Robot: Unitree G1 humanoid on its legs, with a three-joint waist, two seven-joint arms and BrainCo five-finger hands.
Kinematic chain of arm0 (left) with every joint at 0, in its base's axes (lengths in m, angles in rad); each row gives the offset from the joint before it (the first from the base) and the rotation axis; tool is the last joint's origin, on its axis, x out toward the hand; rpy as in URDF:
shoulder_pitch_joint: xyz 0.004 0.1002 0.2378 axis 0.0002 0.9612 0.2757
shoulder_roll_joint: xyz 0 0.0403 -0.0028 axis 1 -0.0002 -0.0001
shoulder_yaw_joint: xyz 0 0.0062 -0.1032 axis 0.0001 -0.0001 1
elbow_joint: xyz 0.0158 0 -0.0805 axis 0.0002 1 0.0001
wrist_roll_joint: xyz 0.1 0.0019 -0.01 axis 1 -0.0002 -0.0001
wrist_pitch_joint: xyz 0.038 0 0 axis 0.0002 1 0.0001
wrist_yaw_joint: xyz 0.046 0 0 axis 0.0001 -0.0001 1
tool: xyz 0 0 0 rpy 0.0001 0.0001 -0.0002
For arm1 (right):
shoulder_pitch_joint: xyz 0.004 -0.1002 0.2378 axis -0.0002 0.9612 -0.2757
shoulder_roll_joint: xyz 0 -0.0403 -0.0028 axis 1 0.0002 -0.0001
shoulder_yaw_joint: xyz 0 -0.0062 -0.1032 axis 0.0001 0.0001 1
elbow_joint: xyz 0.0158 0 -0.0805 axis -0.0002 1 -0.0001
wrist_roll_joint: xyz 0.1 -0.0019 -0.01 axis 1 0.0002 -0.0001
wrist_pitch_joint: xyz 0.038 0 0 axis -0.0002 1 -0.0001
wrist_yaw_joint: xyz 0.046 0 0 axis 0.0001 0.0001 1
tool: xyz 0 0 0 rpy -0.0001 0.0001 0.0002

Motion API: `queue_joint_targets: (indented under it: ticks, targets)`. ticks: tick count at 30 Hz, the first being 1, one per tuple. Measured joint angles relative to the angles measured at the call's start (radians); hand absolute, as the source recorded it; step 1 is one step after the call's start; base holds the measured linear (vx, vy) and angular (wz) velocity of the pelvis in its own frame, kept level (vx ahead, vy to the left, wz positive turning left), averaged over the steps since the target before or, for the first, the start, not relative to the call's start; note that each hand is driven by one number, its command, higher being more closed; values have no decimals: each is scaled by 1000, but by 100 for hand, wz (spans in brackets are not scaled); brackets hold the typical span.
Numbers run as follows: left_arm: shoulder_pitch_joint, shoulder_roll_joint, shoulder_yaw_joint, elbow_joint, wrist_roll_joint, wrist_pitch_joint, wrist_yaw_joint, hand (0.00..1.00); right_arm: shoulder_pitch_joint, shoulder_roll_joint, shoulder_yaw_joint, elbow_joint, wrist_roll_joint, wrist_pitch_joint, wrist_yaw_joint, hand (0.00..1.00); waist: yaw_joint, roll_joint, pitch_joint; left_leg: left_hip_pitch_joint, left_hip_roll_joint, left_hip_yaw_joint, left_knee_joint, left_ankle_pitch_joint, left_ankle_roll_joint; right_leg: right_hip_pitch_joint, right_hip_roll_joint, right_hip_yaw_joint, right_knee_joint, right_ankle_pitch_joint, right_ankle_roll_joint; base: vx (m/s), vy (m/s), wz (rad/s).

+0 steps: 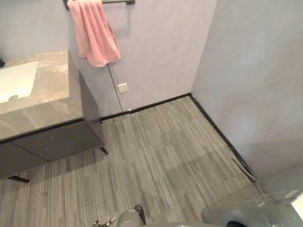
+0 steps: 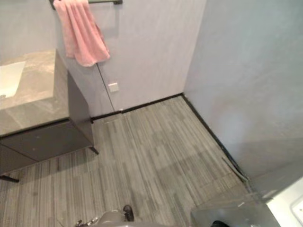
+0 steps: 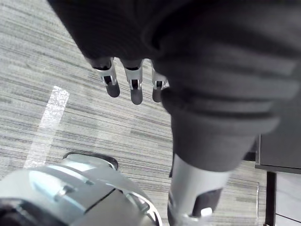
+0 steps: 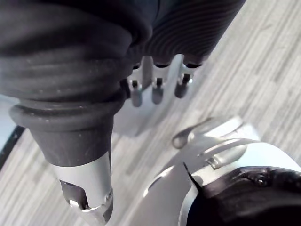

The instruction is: Organize washtable

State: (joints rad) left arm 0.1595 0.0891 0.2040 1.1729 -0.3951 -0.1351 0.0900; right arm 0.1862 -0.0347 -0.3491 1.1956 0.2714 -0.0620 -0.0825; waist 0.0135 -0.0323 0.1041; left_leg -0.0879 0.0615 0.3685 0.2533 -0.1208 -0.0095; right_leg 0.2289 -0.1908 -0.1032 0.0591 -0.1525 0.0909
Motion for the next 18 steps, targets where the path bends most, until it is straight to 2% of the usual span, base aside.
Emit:
queue_joint_targets:
  ticks: [1, 3, 4, 5, 6, 7, 8, 9, 10, 11, 12, 13, 14, 15, 16, 17, 18]
  targets:
    - [-5, -3, -1, 9, 14, 2, -1, 0, 0, -3, -10, 6, -7, 0, 2, 0, 0, 6, -7, 54, -21, 18, -39, 2, 9, -5, -19, 16, 58, 0, 0, 286, 168, -23]
    - [-2, -18, -3, 15, 18, 4, -2, 0, 2, -8, -47, 5, -5, -1, 3, 0, -1, 33, -23, 118, -29, 30, -85, -5, 19, -70, -23, 59, 237, -1, 1, 279, 174, -30]
    - [-1, -21, -5, 16, 22, 8, -1, 0, -1, -6, -64, -1, -5, -4, -1, 0, -3, 39, -24, 176, -39, 47, -120, -11, 27, -152, -29, 101, 448, 6, 6, 248, 166, -23]
    - [5, -11, -9, 19, 43, 12, -2, 0, -4, 4, -72, -4, -5, -7, -7, 0, -10, 42, -23, 212, -58, 54, -150, -18, 32, -212, -51, 107, 612, 36, 29, 284, 168, -16]
    - [9, -2, -17, 35, 59, 14, -1, 0, -5, 18, -98, -6, -6, -9, -11, 0, -24, 30, -25, 262, -76, 70, -177, -24, 41, -267, -84, 83, 767, 74, 34, 229, 106, 0]
    - [9, -2, -17, 36, 61, 14, -1, 0, -5, 19, -102, -6, -6, -9, -11, 0, -25, 30, -25, 267, -77, 71, -179, -24, 41, -272, -88, 77, 780, 74, 34, 247, 53, -7]
    - [-1, 0, -31, 41, 75, 18, -1, 0, -8, 22, -125, -6, -5, -9, -11, 0, -28, 36, -23, 317, -79, 69, -205, -25, 42, -308, -113, 13, 876, 50, 26, 268, -7, -10]
    - [-8, 4, -50, 50, 93, 22, -2, 0, -8, 19, -125, -11, -5, -9, -9, 0, -33, 45, -20, 355, -70, 64, -220, -25, 42, -329, -109, -42, 912, -10, 18, 269, -44, -11]
    - [-13, 4, -57, 55, 97, 24, -2, 0, -8, 17, -126, -17, -5, -9, -8, 0, -37, 51, -16, 369, -60, 61, -222, -25, 42, -337, -100, -71, 915, -44, 17, 232, -111, -4]
    - [-20, 3, -75, 59, 105, 34, -4, 0, -6, 16, -126, -40, 4, -9, -3, 0, -53, 66, -7, 392, -27, 57, -220, -25, 42, -359, -67, -130, 875, -108, 2, 176, -165, 2]
    - [-27, 2, -83, 70, 116, 40, -6, 0, -5, 17, -125, -53, 13, -11, -1, 0, -59, 77, 0, 399, -2, 53, -219, -25, 42, -374, -37, -153, 794, -136, -8, 138, -180, 3]
    - [-31, 2, -83, 78, 127, 40, -9, 0, -5, 17, -124, -56, 25, -12, 0, 0, -60, 79, 2, 405, 10, 49, -221, -25, 42, -385, -21, -152, 732, -136, -8, 125, -222, 5]
    - [-45, 2, -79, 82, 140, 41, -17, 0, -11, 18, -125, -63, 47, -15, 0, 0, -61, 78, 8, 417, 30, 40, -244, -43, 17, -410, 10, -128, 573, -122, -7, 97, -204, 8]
    - [-48, -1, -72, 82, 151, 40, -20, 0, -10, 18, -126, -64, 55, -17, 0, 0, -62, 75, 11, 419, 41, 35, -256, -60, -14, -419, 23, -111, 505, -105, -5, 163, -291, 4]
    - [-51, -5, -16, 76, 166, 40, -26, 0, -11, 26, -128, -63, 74, -19, -1, 0, -54, 66, 20, 439, 42, 30, -274, -70, -52, -430, 30, -59, 368, 25, -21, 285, -387, 7]
    - [-48, -38, 38, 76, 175, 43, -23, 0, -9, 12, -135, -69, 82, -18, -1, 0, -56, 89, 19, 447, 73, 17, -293, -71, -55, -418, 69, -74, 348, 50, -36, 257, -329, 0]
    - [-49, -51, 64, 71, 176, 44, -25, 0, -9, 10, -135, -80, 82, -18, -1, 0, -54, 93, 16, 446, 81, 24, -298, -70, -57, -414, 81, -80, 347, 36, -34, 359, -335, 3]
